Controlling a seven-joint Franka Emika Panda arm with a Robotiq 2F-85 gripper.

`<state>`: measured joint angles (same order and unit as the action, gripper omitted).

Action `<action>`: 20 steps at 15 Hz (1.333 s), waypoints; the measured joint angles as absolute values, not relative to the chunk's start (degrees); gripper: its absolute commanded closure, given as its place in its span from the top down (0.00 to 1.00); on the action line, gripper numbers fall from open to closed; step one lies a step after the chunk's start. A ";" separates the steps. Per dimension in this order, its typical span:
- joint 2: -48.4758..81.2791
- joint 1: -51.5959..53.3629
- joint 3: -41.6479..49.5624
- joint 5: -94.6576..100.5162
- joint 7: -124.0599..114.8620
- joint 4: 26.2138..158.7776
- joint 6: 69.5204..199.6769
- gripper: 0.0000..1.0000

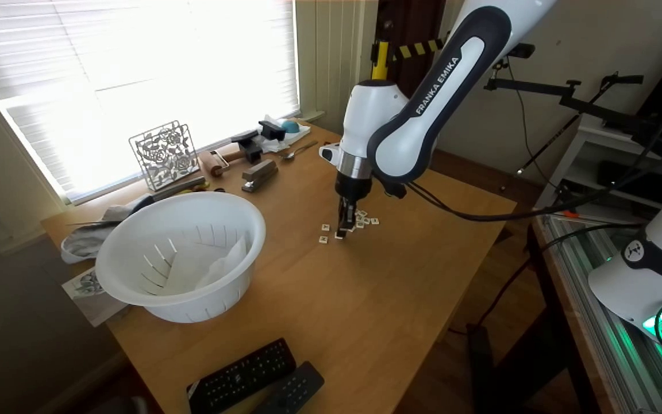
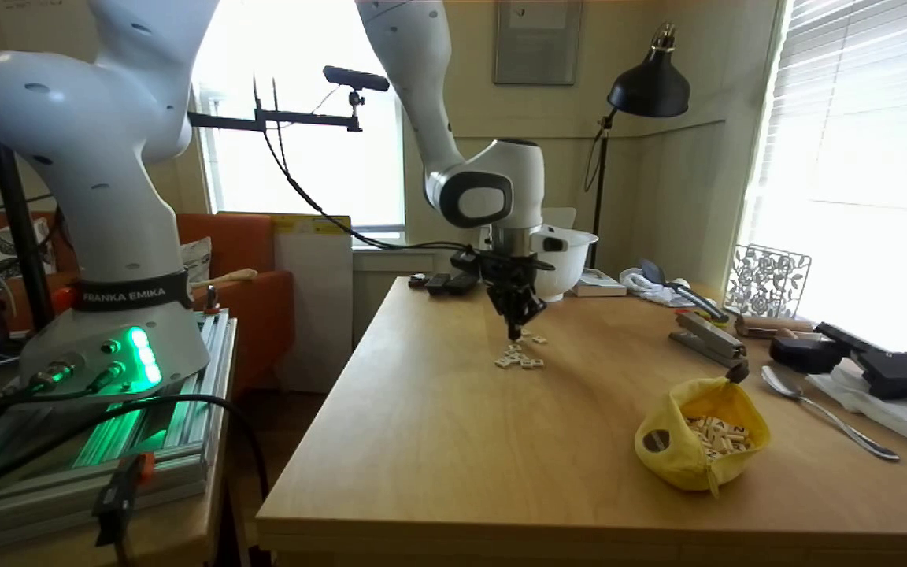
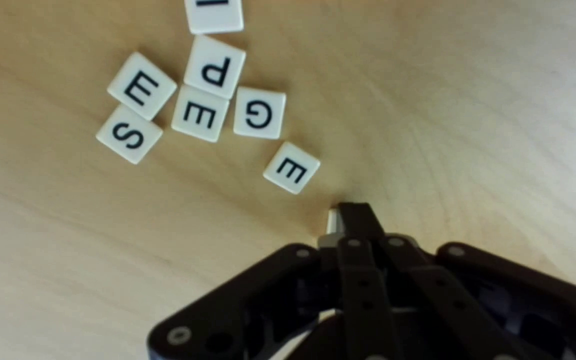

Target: Create the word 'Met'.

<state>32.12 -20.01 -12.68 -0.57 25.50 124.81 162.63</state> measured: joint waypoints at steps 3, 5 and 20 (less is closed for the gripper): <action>31.29 -19.25 -11.87 -0.57 26.81 124.88 159.04 0.00; 30.76 -18.56 -11.10 -0.57 27.81 125.04 157.13 0.00; 25.34 -16.99 -10.05 -0.73 34.71 128.64 153.05 0.00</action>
<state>25.34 -16.99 -10.05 -0.73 34.71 128.64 153.05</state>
